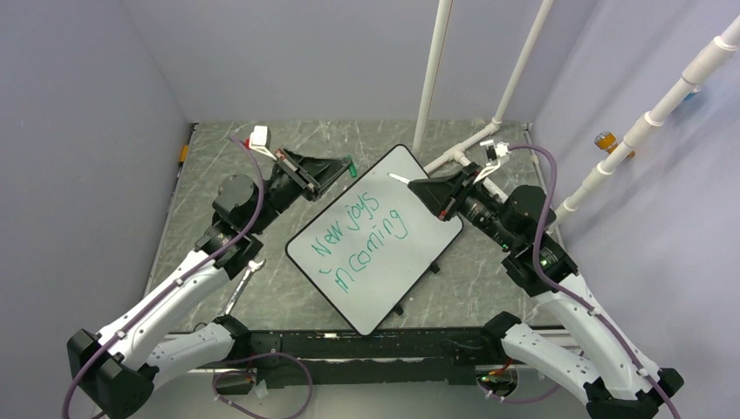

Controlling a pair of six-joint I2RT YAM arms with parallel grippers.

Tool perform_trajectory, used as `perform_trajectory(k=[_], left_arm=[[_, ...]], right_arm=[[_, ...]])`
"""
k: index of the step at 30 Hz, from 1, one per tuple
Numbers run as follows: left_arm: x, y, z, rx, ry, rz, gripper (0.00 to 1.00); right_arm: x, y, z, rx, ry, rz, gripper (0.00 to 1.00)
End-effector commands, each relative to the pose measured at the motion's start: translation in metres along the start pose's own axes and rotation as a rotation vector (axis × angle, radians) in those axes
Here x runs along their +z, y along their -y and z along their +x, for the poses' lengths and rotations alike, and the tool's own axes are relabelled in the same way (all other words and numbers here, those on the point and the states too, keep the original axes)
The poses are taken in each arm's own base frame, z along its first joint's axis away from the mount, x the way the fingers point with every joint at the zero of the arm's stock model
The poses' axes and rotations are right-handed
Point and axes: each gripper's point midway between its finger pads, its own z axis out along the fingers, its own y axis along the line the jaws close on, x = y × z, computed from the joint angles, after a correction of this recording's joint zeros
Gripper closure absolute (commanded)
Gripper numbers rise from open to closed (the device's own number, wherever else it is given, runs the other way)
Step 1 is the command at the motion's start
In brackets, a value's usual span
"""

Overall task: Write a sentence on the whiteboard
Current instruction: Insert the pen cap into the whiteboard marker.

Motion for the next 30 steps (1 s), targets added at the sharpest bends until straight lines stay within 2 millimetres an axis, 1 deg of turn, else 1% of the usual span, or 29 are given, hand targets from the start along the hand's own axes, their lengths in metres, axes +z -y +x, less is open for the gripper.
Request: perform_trajectory(k=[1,4,7,11,12,16,17,22,30], left_arm=[[-0.005,-0.011,-0.025,-0.166,0.16,-0.057,1.0],[-0.009,-0.016,-0.034,-0.191,0.211,-0.102,1.0],[-0.011,-0.015,-0.041,-0.212,0.251,-0.123,1.0],[-0.008,-0.02,-0.047,-0.275,0.285,-0.17,1.0],[-0.007,-0.016,-0.049,-0.294,0.288,-0.187,1.0],[-0.007,-0.031,-0.047,-0.406,0.293,-0.371,1.0],[-0.007,-0.033,-0.047,-0.429,0.295,-0.395,1.0],[-0.005,-0.042,-0.043,-0.545,0.301,-0.435,1.0],[-0.01,-0.055,-0.046,-0.581,0.353,-0.516,1.0]], right_arm=[[0.006,-0.033,-0.017,-0.063,0.065,-0.178,1.0],[0.009,-0.037,-0.018,-0.083,0.071,-0.201,1.0],[0.013,-0.042,-0.019,-0.1,0.069,-0.22,1.0],[0.024,-0.042,-0.017,-0.114,0.055,-0.22,1.0],[0.027,-0.043,-0.018,-0.117,0.055,-0.221,1.0],[0.034,-0.045,-0.021,-0.126,0.062,-0.226,1.0],[0.036,-0.045,-0.021,-0.128,0.061,-0.227,1.0],[0.046,-0.047,-0.022,-0.133,0.054,-0.234,1.0],[0.052,-0.054,-0.022,-0.152,0.042,-0.244,1.0]])
